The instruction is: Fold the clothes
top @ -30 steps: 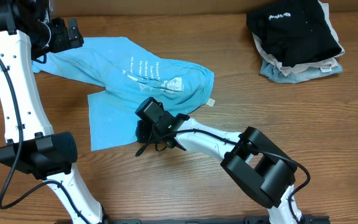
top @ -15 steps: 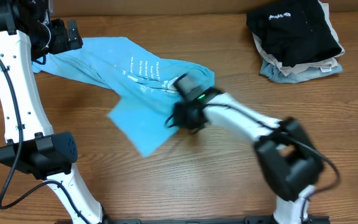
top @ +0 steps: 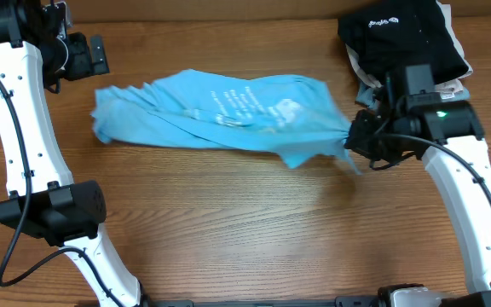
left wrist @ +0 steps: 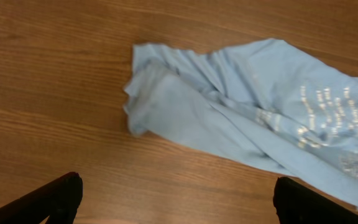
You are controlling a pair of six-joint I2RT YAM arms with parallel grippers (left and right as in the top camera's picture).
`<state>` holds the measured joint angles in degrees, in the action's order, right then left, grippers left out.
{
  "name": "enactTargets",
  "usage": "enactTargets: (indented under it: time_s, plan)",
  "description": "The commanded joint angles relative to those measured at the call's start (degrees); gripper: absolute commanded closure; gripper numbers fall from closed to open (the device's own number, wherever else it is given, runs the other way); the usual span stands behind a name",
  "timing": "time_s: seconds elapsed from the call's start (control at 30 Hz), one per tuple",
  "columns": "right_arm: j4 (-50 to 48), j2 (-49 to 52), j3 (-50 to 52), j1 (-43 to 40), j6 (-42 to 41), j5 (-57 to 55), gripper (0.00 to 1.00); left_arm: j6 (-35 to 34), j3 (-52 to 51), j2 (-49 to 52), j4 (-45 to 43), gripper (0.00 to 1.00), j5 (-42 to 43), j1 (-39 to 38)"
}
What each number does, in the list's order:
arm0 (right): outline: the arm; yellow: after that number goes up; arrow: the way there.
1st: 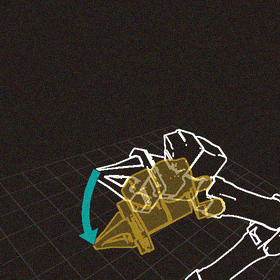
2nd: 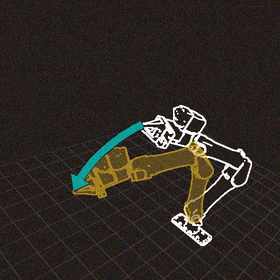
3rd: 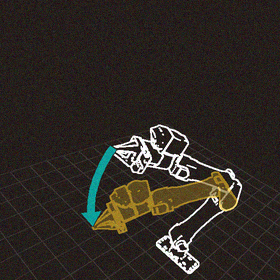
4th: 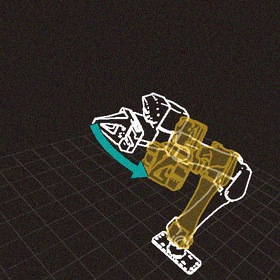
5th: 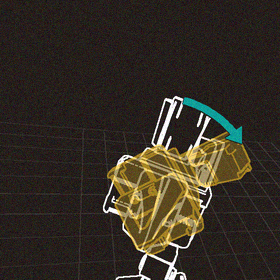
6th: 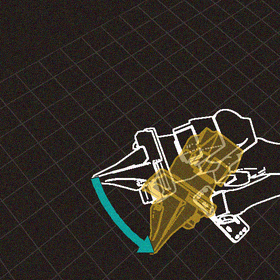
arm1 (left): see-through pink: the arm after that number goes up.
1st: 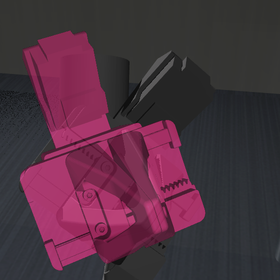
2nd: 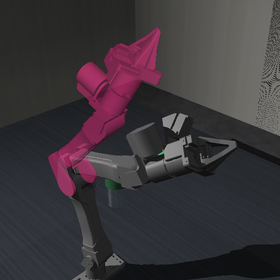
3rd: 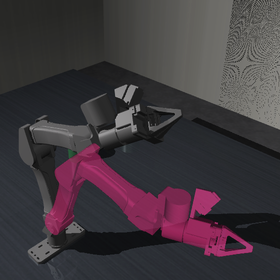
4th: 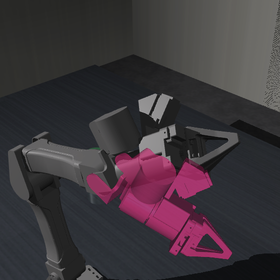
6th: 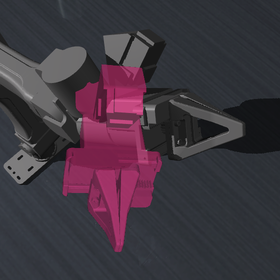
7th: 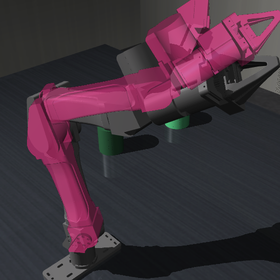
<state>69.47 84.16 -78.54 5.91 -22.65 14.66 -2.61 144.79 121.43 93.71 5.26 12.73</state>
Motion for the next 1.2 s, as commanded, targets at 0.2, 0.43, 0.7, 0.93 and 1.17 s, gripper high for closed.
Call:
enactTargets:
  time_s: [0.2, 0.43, 0.7, 0.93, 1.17]
  plan:
    - [0.2, 0.8, -0.4, -0.1, 4.7, -0.1, 0.72, 1.4, -4.8, 0.1, 1.7, 0.00, -1.0, -0.4]
    - [0.4, 0.8, -0.4, -0.1, 5.3, 0.0, 0.52, 1.4, -17.7, 0.1, -8.6, 0.00, -0.9, -1.1]
    - [1.8, 0.8, -0.4, -0.1, 6.6, 0.0, 0.40, 5.8, -33.2, 0.1, -26.7, 0.00, 0.2, -3.1]
    - [2.0, 0.8, -0.4, -0.1, 6.6, 0.0, 0.38, 6.3, -44.1, 0.1, -38.0, 0.07, 0.2, -4.0]
    - [1.3, 0.8, -0.4, -0.1, 6.6, 0.0, 0.38, 5.7, -49.1, 0.1, -42.9, 0.11, -1.3, -3.8]
